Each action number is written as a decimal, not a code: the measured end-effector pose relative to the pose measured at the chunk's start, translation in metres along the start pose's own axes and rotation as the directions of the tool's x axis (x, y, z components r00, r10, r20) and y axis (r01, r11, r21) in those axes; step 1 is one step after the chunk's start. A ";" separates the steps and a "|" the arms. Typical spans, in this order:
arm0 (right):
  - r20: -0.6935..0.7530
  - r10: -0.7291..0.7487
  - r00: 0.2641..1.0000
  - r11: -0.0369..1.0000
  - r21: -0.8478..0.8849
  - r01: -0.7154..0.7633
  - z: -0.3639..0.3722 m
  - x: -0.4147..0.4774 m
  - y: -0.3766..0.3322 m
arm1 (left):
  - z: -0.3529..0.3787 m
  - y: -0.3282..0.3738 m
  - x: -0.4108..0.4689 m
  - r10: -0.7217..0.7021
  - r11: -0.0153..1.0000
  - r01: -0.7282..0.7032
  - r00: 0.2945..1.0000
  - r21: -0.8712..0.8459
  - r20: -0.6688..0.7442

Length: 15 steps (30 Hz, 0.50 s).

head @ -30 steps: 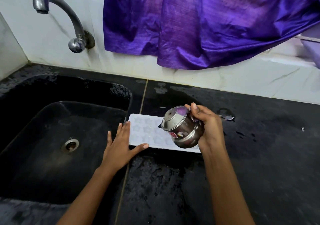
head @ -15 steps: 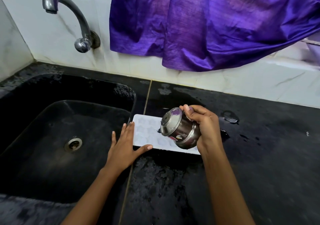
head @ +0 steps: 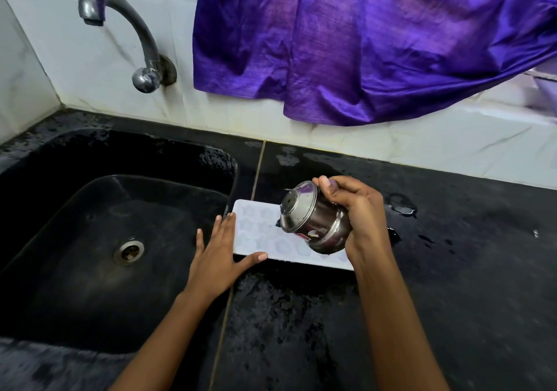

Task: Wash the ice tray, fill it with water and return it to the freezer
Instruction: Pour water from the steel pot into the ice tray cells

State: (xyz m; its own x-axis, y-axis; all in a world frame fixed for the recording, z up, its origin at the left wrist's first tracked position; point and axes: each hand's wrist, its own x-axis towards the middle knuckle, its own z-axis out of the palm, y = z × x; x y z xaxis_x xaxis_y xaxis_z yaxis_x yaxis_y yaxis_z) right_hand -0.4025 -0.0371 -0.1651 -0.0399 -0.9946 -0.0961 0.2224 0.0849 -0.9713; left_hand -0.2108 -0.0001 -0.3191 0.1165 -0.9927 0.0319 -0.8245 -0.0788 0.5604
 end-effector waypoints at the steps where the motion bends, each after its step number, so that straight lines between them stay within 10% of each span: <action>1: 0.000 -0.004 1.000 1.000 0.003 0.004 0.000 0.000 -0.001 | 0.000 0.000 0.000 0.001 1.000 -0.001 1.000 0.001 0.000; 15: -0.001 -0.002 1.000 1.000 0.019 0.002 -0.001 -0.001 0.000 | 0.000 0.002 -0.001 0.000 1.000 0.000 1.000 -0.008 0.007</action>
State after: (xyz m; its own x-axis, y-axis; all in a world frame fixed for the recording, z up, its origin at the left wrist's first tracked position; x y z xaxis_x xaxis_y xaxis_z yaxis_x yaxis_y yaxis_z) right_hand -0.4037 -0.0365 -0.1654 -0.0416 -0.9947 -0.0941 0.2404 0.0815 -0.9672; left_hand -0.2120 0.0007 -0.3179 0.1129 -0.9933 0.0259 -0.8202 -0.0784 0.5667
